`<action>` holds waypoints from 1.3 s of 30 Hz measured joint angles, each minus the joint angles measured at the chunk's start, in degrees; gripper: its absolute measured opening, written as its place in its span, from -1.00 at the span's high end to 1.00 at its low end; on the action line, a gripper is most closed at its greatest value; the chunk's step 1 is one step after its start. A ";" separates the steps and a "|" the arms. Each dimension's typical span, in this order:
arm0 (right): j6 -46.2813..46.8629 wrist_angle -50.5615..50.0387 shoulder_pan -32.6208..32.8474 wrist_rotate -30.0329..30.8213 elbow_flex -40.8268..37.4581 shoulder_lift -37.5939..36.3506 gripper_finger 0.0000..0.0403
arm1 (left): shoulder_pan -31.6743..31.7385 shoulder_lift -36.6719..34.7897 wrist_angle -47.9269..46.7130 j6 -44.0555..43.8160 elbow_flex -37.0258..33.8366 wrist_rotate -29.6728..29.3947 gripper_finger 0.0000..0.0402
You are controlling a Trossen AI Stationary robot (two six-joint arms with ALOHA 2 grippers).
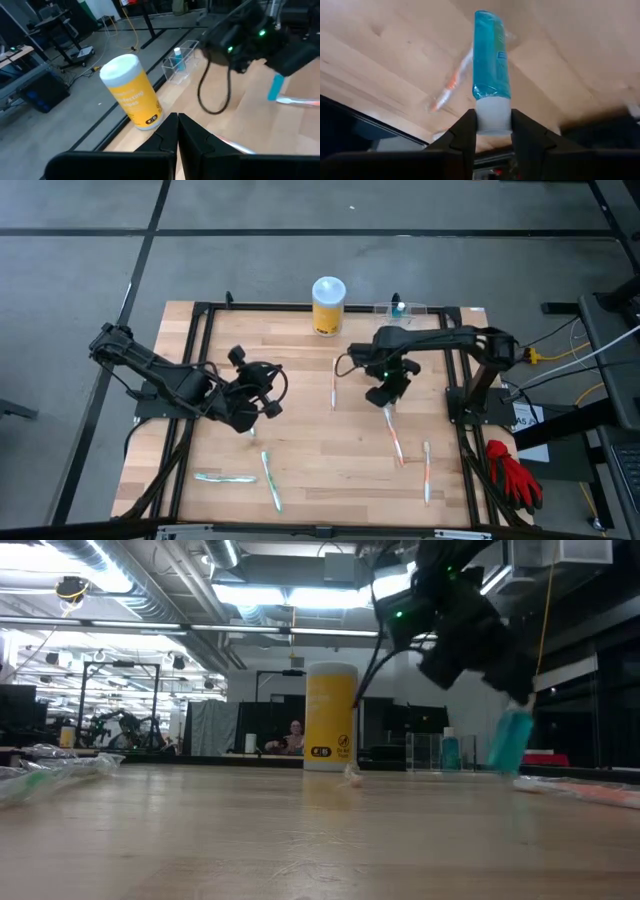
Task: Pick & Place toothbrushing station
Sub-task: Put the blue mouthwash into the transparent organizer
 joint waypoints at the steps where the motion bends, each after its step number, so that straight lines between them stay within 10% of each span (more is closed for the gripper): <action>1: 0.55 1.59 0.11 -0.07 0.00 0.53 0.51 | -0.13 -0.01 0.00 -0.01 0.00 0.31 0.99; 20: -2.98 -10.63 -2.40 7.32 10.41 3.78 0.49 | -0.43 -1.29 -0.04 -0.13 0.00 1.49 0.99; 39: -1.91 -10.22 -9.73 1.41 9.44 8.71 0.37 | -2.42 -1.58 -2.78 -2.93 -0.83 -2.07 0.99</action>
